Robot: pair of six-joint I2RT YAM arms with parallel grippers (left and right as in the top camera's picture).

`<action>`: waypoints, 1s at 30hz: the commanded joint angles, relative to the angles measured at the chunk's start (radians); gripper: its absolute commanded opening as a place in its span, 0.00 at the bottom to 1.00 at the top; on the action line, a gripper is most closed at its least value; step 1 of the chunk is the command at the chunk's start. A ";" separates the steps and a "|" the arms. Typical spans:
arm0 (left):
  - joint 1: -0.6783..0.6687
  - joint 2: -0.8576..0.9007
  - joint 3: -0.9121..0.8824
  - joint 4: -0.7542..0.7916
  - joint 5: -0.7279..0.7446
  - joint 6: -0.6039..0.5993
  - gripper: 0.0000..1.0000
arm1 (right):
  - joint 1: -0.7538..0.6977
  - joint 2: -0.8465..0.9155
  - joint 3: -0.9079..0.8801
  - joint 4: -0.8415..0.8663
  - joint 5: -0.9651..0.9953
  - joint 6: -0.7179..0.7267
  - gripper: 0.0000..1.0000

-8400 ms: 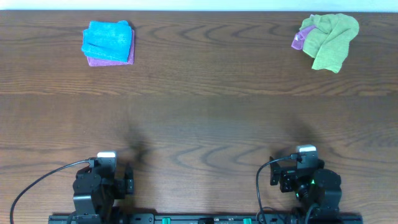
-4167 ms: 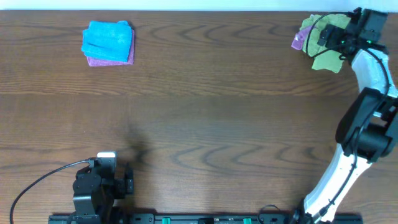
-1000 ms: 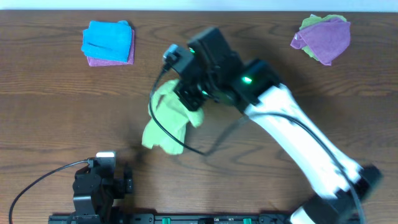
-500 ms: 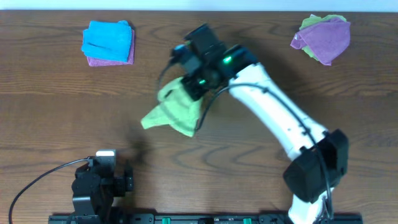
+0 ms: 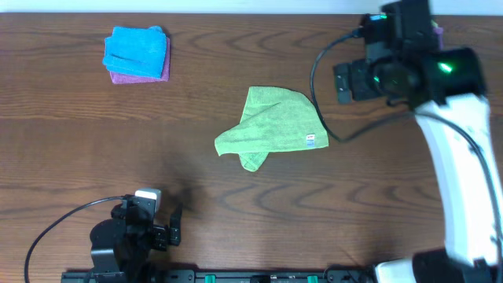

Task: Fold the cloth
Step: 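Move both grippers to opposite edges of the green cloth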

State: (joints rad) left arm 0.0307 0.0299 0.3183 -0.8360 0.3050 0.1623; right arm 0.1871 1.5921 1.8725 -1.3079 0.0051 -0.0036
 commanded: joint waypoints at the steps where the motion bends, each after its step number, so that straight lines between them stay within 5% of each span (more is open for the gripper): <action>1: -0.003 -0.007 -0.004 0.035 0.124 0.001 0.95 | -0.035 0.023 -0.023 -0.043 -0.090 0.037 0.99; 10: -0.003 0.150 0.091 0.181 0.174 -0.266 0.95 | -0.212 -0.010 -0.292 0.039 -0.385 0.007 0.99; 16: -0.010 0.481 0.228 0.182 0.309 -0.444 0.95 | -0.283 -0.063 -0.519 0.179 -0.578 -0.002 0.99; 23: -0.051 0.853 0.347 0.238 0.430 -0.486 0.95 | -0.286 -0.066 -0.689 0.325 -0.710 -0.001 0.99; 27: -0.051 1.011 0.347 0.256 0.436 -0.740 0.95 | -0.293 -0.066 -0.765 0.381 -0.720 0.011 0.99; 30: -0.051 1.112 0.346 0.294 0.448 -0.814 0.95 | -0.300 -0.066 -0.805 0.399 -0.721 0.014 0.99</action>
State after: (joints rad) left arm -0.0170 1.1065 0.6521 -0.5518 0.7250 -0.5312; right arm -0.0982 1.5414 1.0863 -0.9157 -0.6712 0.0074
